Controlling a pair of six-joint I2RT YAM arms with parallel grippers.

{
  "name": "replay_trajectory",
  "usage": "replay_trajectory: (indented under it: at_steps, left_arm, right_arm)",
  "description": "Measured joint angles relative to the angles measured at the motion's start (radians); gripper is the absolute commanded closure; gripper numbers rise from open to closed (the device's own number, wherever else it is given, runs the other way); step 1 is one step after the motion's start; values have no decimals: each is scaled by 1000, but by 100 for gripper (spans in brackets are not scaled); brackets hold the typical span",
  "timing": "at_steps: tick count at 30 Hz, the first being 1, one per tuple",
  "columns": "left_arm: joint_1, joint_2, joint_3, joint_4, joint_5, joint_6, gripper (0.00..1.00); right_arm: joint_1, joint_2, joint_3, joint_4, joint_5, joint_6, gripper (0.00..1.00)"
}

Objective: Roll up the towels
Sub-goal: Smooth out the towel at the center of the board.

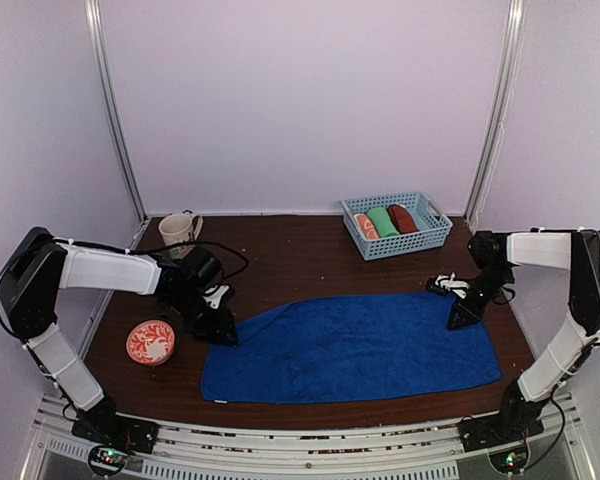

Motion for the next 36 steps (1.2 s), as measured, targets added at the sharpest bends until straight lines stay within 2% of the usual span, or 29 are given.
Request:
replay_trajectory:
  at_steps: [7,11,18,24,29,36]
  left_arm:
    - [36,6,0,67,90,-10,59]
    - [114,16,1,117,141,-20,52]
    - [269,-5,12,281,153,-34,47]
    - [282,-101,-1,381,162,-53,49]
    - [280,-94,23,296,141,6,49]
    - [279,10,169,119,72,225,46]
  right_arm:
    - [0,21,0,-2,1,0,86]
    - [0,29,8,-8,8,1,86]
    - [0,29,26,-15,17,5,86]
    - [1,24,23,-15,23,18,86]
    - [2,23,29,-18,19,47,87]
    - [2,23,138,-27,-29,104,87]
